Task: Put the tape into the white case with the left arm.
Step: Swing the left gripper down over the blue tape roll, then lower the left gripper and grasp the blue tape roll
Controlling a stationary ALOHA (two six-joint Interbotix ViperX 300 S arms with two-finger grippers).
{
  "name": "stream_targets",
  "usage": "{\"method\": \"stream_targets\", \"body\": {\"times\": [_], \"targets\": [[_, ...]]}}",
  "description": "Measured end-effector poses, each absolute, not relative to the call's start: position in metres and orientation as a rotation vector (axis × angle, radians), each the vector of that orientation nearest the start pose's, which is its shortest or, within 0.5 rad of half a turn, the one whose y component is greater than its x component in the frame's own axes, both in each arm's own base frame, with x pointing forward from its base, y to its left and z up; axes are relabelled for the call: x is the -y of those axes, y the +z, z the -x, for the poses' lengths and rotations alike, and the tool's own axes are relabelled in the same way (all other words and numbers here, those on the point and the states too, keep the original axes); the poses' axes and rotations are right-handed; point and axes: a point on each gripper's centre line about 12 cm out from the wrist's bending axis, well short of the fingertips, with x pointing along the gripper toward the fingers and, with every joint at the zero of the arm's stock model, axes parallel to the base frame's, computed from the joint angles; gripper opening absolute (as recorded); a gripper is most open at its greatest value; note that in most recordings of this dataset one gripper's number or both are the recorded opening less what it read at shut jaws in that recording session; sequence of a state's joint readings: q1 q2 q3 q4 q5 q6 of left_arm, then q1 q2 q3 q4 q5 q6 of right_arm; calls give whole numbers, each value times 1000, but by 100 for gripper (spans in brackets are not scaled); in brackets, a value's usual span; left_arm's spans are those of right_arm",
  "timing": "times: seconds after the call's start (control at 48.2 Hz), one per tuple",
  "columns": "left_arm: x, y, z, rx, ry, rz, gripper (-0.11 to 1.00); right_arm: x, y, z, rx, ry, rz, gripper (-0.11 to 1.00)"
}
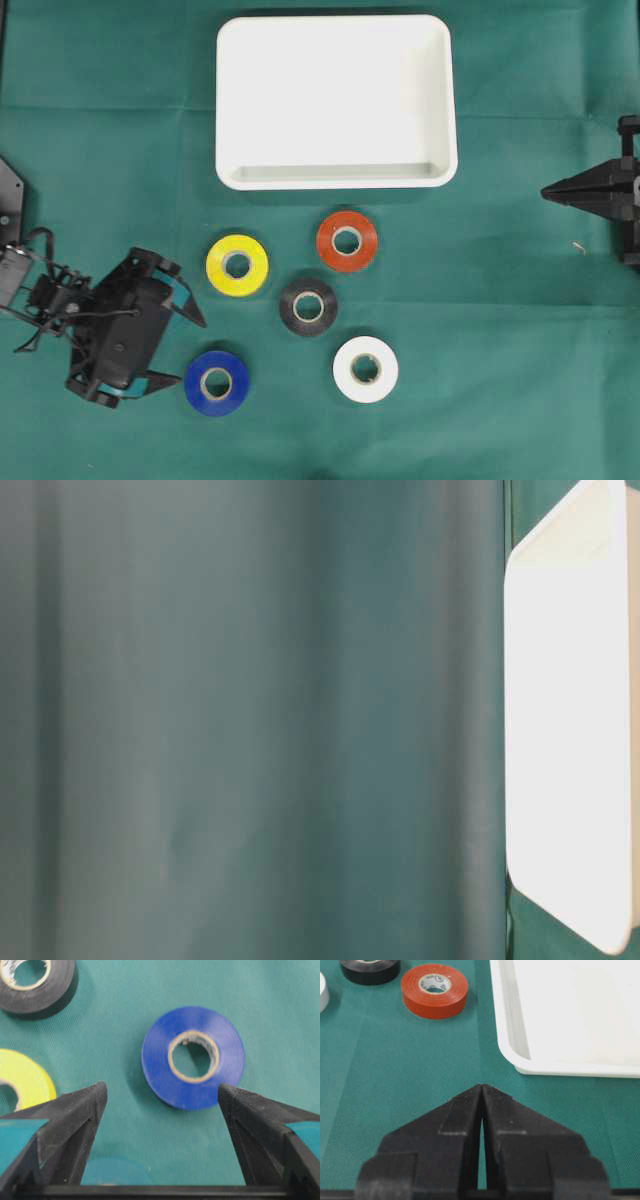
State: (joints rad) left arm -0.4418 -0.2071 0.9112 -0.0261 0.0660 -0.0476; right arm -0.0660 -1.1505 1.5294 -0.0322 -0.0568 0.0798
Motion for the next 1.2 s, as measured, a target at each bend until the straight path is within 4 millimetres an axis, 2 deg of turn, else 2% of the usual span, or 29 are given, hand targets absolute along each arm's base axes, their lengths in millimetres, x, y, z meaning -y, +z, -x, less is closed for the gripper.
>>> {"method": "stream_targets", "body": {"times": [0.187,0.54,0.768,1.204], "targets": [[140,145,-295,-793,-390,-104,100,9,155,-141,-322,-70,-58,-9],[145,121,-307,-859,-382,-119,100,9,155,-141,-320,-70,-59,-9],[147,113,-316,-874,-374,-120,100,9,156,-141,-319,-71,-58,-9],[144,101,-321,-905,-360,-121,96,9,153,-140,-318,-69,-56,-9]]}}
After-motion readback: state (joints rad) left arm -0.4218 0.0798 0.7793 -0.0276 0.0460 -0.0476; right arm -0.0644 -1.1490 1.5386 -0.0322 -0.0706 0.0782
